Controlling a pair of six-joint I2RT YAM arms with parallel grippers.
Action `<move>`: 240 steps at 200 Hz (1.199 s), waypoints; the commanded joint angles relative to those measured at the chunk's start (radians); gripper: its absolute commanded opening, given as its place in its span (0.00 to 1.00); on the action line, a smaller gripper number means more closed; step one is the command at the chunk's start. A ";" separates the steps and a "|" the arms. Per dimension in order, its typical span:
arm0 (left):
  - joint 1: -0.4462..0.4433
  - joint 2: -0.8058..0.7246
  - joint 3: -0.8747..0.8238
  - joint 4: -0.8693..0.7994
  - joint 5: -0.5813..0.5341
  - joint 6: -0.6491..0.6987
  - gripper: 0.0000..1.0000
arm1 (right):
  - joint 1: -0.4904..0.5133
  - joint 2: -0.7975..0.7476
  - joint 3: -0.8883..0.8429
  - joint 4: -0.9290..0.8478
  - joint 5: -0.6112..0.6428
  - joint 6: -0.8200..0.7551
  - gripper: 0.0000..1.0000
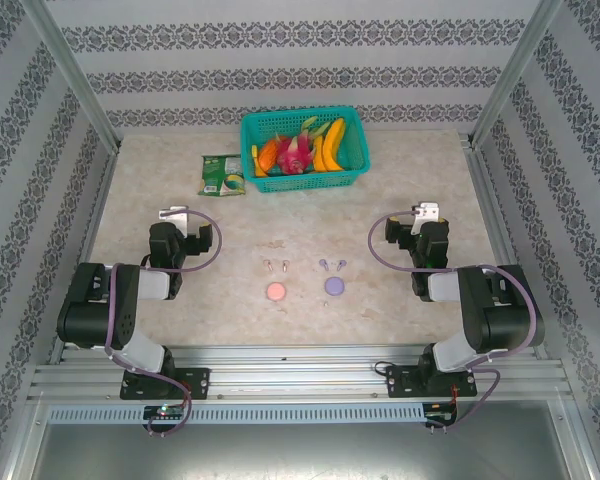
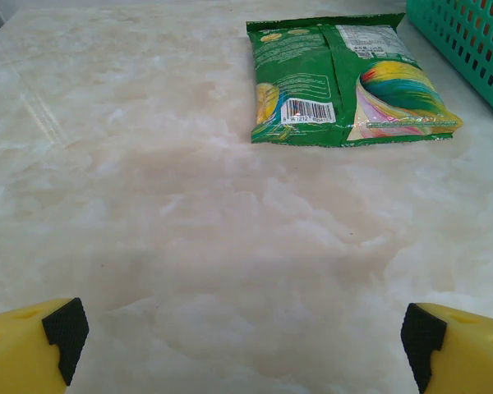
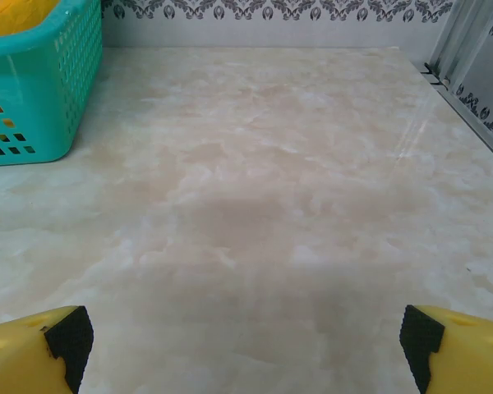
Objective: Insert the wireless bluetooth earbuds into the charging case
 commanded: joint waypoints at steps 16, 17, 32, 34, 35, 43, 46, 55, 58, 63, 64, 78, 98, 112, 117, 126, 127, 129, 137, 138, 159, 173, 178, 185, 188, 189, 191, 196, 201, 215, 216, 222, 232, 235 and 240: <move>-0.006 -0.001 0.007 0.013 -0.008 -0.017 1.00 | 0.001 -0.011 0.012 0.021 0.001 0.006 0.98; -0.005 0.000 0.007 0.013 -0.008 -0.017 1.00 | 0.001 -0.012 0.012 0.021 0.001 0.007 0.98; -0.006 0.000 0.008 0.010 -0.009 -0.017 1.00 | 0.001 -0.011 0.011 0.022 0.001 0.007 0.98; -0.006 0.001 0.008 0.011 -0.009 -0.018 1.00 | 0.001 -0.011 0.012 0.022 0.001 0.007 0.98; -0.006 0.000 0.009 0.011 -0.009 -0.018 1.00 | 0.001 -0.012 0.011 0.022 0.001 0.006 0.98; -0.006 0.000 0.009 0.010 -0.007 -0.018 1.00 | 0.001 -0.011 0.011 0.022 0.000 0.006 0.98; -0.006 0.000 0.009 0.010 -0.008 -0.017 1.00 | 0.001 -0.011 0.011 0.021 -0.001 0.007 0.98; -0.006 0.000 0.010 0.008 -0.007 -0.017 1.00 | 0.001 -0.011 0.012 0.021 0.001 0.006 0.98; -0.006 -0.001 0.010 0.008 -0.006 -0.017 1.00 | 0.001 -0.012 0.012 0.020 0.001 0.008 0.98; -0.005 0.000 0.010 0.008 -0.008 -0.017 1.00 | 0.000 -0.009 0.014 0.019 -0.002 0.010 0.98; -0.006 -0.001 0.010 0.008 -0.007 -0.017 1.00 | -0.001 -0.008 0.016 0.018 -0.002 0.010 0.98; -0.005 0.000 0.010 0.008 -0.007 -0.019 1.00 | -0.010 -0.010 0.018 0.012 -0.021 0.016 0.98; -0.005 0.001 0.011 0.008 -0.007 -0.019 1.00 | -0.014 -0.009 0.018 0.011 -0.025 0.018 0.98; -0.005 0.000 0.010 0.008 -0.006 -0.019 1.00 | -0.015 -0.009 0.017 0.011 -0.028 0.020 0.98; -0.004 0.000 0.009 0.010 -0.006 -0.018 1.00 | -0.015 -0.009 0.016 0.015 -0.028 0.018 0.98; -0.005 -0.001 0.008 0.012 0.005 -0.013 1.00 | -0.015 -0.017 0.008 0.032 -0.020 0.022 0.98; -0.006 -0.002 0.008 0.011 0.007 -0.012 1.00 | -0.014 -0.019 0.007 0.035 -0.016 0.023 0.98; -0.005 -0.004 0.011 0.007 0.013 -0.010 1.00 | -0.013 -0.022 0.005 0.040 -0.006 0.027 0.98; -0.006 -0.026 0.034 -0.050 0.026 -0.001 1.00 | -0.007 -0.070 0.010 -0.008 0.040 0.029 0.98; -0.007 -0.030 0.038 -0.061 0.026 0.000 1.00 | -0.005 -0.076 0.012 -0.020 0.046 0.030 0.98; -0.009 -0.111 0.178 -0.374 -0.002 -0.016 1.00 | -0.003 -0.259 0.100 -0.353 0.136 0.074 0.98; -0.013 -0.145 0.216 -0.454 -0.023 -0.022 1.00 | -0.013 -0.333 0.167 -0.506 0.130 0.151 0.98; -0.015 -0.162 0.223 -0.475 -0.030 -0.028 1.00 | -0.015 -0.350 0.191 -0.555 0.127 0.193 0.98; -0.018 -0.184 0.234 -0.503 -0.039 -0.043 1.00 | -0.016 -0.368 0.231 -0.644 0.140 0.277 0.98; -0.020 -0.194 0.238 -0.516 -0.040 -0.050 1.00 | -0.017 -0.374 0.245 -0.684 0.150 0.316 0.98; -0.021 -0.197 0.241 -0.521 -0.040 -0.053 1.00 | -0.018 -0.376 0.252 -0.698 0.155 0.333 0.98; -0.021 -0.204 0.243 -0.527 -0.042 -0.057 1.00 | -0.018 -0.378 0.263 -0.721 0.163 0.362 0.98; -0.027 -0.217 0.250 -0.545 -0.046 -0.068 1.00 | -0.021 -0.384 0.292 -0.790 0.176 0.435 0.98; -0.031 -0.232 0.255 -0.561 -0.048 -0.078 1.00 | -0.026 -0.385 0.312 -0.836 0.170 0.479 0.98; -0.049 -0.269 0.266 -0.599 -0.053 -0.111 1.00 | -0.038 -0.376 0.364 -0.921 0.070 0.509 0.98; -0.051 -0.271 0.267 -0.601 -0.055 -0.114 1.00 | -0.038 -0.375 0.367 -0.926 0.064 0.508 0.98; -0.059 -0.286 0.273 -0.623 -0.061 -0.137 1.00 | -0.036 -0.371 0.385 -0.961 0.008 0.506 0.98; -0.070 -0.310 0.286 -0.670 -0.061 -0.186 1.00 | -0.032 -0.366 0.404 -0.994 -0.100 0.489 0.98; -0.073 -0.316 0.289 -0.683 -0.062 -0.201 1.00 | -0.029 -0.365 0.405 -1.002 -0.131 0.487 0.98; -0.080 -0.328 0.295 -0.706 -0.064 -0.228 1.00 | -0.022 -0.366 0.409 -1.020 -0.167 0.489 0.98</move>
